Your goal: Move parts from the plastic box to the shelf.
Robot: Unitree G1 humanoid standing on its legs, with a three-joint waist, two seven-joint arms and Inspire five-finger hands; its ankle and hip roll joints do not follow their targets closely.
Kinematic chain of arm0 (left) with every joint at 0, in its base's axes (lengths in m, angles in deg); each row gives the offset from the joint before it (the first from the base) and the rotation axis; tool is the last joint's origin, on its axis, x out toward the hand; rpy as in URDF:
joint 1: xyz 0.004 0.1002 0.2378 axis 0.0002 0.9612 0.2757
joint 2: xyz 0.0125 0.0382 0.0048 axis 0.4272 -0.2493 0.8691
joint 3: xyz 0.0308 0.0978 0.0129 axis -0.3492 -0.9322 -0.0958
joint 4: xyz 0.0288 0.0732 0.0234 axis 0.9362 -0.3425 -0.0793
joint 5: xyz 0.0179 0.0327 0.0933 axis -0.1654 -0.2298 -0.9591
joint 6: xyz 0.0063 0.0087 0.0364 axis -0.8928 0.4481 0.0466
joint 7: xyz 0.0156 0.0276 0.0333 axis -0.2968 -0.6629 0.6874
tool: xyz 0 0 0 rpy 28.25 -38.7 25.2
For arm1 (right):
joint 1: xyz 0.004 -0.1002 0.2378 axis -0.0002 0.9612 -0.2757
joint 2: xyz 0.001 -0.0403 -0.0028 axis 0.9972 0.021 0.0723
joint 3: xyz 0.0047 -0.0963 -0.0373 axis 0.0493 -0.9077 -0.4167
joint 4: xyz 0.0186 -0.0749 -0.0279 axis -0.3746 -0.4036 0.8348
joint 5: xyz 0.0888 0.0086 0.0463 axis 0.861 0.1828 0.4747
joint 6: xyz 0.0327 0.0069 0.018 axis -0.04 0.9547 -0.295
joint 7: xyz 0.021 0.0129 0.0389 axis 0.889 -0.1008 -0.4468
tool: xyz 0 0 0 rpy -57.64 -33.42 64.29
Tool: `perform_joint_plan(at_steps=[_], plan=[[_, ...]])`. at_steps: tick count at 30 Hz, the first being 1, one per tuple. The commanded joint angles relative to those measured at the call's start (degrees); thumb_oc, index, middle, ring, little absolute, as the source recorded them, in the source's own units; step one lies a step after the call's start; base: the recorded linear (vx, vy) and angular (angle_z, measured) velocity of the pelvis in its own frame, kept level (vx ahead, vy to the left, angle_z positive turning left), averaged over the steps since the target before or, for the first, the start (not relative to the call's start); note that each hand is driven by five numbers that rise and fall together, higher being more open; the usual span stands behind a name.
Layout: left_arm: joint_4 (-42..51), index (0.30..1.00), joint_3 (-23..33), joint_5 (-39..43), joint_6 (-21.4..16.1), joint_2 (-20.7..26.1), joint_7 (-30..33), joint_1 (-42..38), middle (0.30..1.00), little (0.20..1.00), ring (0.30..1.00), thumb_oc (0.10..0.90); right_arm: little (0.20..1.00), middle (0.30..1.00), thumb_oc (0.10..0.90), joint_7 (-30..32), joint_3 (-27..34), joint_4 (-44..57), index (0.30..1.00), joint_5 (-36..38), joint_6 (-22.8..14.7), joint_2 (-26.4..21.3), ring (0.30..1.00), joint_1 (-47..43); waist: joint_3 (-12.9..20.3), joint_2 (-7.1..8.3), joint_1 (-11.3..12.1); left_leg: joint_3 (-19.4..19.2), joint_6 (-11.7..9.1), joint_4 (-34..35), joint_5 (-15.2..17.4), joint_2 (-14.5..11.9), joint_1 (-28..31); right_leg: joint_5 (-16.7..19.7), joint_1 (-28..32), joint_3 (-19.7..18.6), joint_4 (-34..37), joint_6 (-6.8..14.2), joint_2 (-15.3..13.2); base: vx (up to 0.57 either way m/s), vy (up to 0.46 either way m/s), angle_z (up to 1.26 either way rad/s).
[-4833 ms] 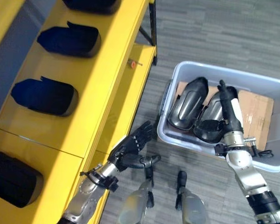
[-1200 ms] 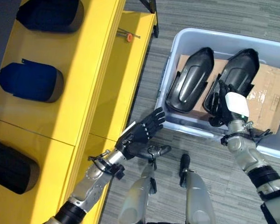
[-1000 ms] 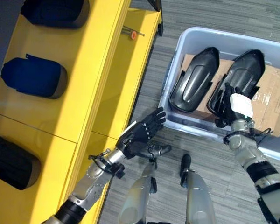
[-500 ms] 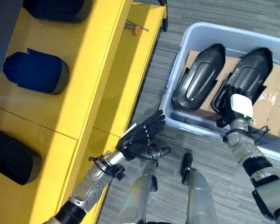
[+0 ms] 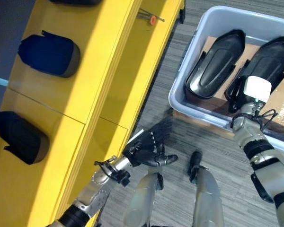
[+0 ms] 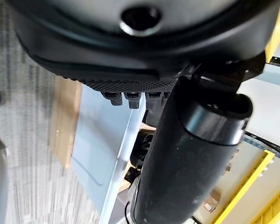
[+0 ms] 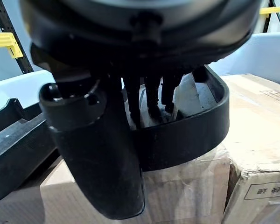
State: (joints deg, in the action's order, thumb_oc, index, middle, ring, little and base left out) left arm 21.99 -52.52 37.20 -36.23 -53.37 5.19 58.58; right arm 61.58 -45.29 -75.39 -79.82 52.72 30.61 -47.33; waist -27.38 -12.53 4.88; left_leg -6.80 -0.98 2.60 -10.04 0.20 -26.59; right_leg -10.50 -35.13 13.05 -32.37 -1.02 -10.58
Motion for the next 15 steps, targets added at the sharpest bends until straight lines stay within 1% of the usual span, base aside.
perform_joint_plan(at_steps=[1,2,3,5,10,11,15], plan=[[5.8,1.0,-0.98,-0.23,-5.29,-4.33,-2.96,-3.69,1.0,1.0,1.0,0.9,0.3,0.3,0.4,-13.39,-1.45,-16.31,0.3,6.33,7.11,-0.18,0.3,5.53,-2.42,-8.69,1.86,-0.25,0.85,-5.28,6.22,3.78,1.37,-3.04,3.4,0.33,1.77,1.67,0.26,-0.01,-0.02,0.06],[6.45,1.0,-0.8,-0.12,-5.33,-4.31,-3.08,-3.3,1.0,1.0,1.0,0.9,0.3,0.3,0.4,-13.15,-1.35,-16.32,0.3,6.1,8.56,0.48,0.3,6.17,-2.42,-8.69,2.0,0.15,1.01,-5.17,6.23,3.94,1.5,-2.94,3.61,0.28,2.07,1.62,0.38,-0.01,-0.025,0.11],[6.94,1.0,-0.46,-0.31,-5.25,-4.13,-3.29,-3.02,1.0,1.0,1.0,0.9,0.3,0.3,0.4,-13.85,-1.1,-16.37,0.3,4.73,9.14,0.8,0.3,6.69,-2.42,-8.64,2.03,0.3,1.06,-5.07,6.27,3.97,1.74,-2.9,3.82,0.21,2.23,1.6,0.48,0.0,-0.031,0.06],[7.07,1.0,0.05,-0.74,-5.32,-4.1,-3.82,-2.51,1.0,1.0,1.0,0.9,0.3,0.3,0.4,-11.53,-1.21,-16.83,0.3,5.88,8.74,2.08,0.3,8.47,-2.42,-8.18,2.0,0.58,1.08,-4.96,6.28,3.82,2.34,-2.53,4.4,0.01,2.73,1.76,0.73,0.0,-0.032,-0.05],[7.75,1.0,1.15,0.52,-4.37,-3.79,-5.53,-1.94,1.0,1.0,1.0,0.9,0.3,0.3,0.4,-6.21,-0.53,-15.96,0.3,4.32,4.49,3.48,0.3,10.37,-2.42,-7.05,1.59,1.29,1.28,-4.41,6.55,3.44,4.47,-1.73,6.88,-0.8,4.7,1.94,1.69,-0.01,-0.011,0.06],[8.11,1.0,1.96,0.96,-3.85,-3.52,-5.91,-2.22,1.0,1.0,1.0,0.9,0.3,0.3,0.4,-4.09,-0.47,-14.69,0.3,2.44,2.36,3.65,0.3,10.43,-2.42,-6.72,1.48,1.06,1.59,-4.36,5.69,2.6,4.06,0.22,6.94,-0.73,6.08,1.59,2.67,-0.06,-0.012,-0.1],[7.98,1.0,3.65,2.77,-2.73,-2.56,-7.82,-1.54,1.0,1.0,1.0,0.9,0.3,0.3,0.4,-1.68,-1.75,-10.17,0.3,-0.7,-1.12,3.86,0.3,12.06,-2.42,-4.41,0.35,1.25,1.42,-3.55,5.84,1.94,6.67,1.33,10.0,-2.0,8.74,2.22,3.84,0.0,-0.007,0.01]])
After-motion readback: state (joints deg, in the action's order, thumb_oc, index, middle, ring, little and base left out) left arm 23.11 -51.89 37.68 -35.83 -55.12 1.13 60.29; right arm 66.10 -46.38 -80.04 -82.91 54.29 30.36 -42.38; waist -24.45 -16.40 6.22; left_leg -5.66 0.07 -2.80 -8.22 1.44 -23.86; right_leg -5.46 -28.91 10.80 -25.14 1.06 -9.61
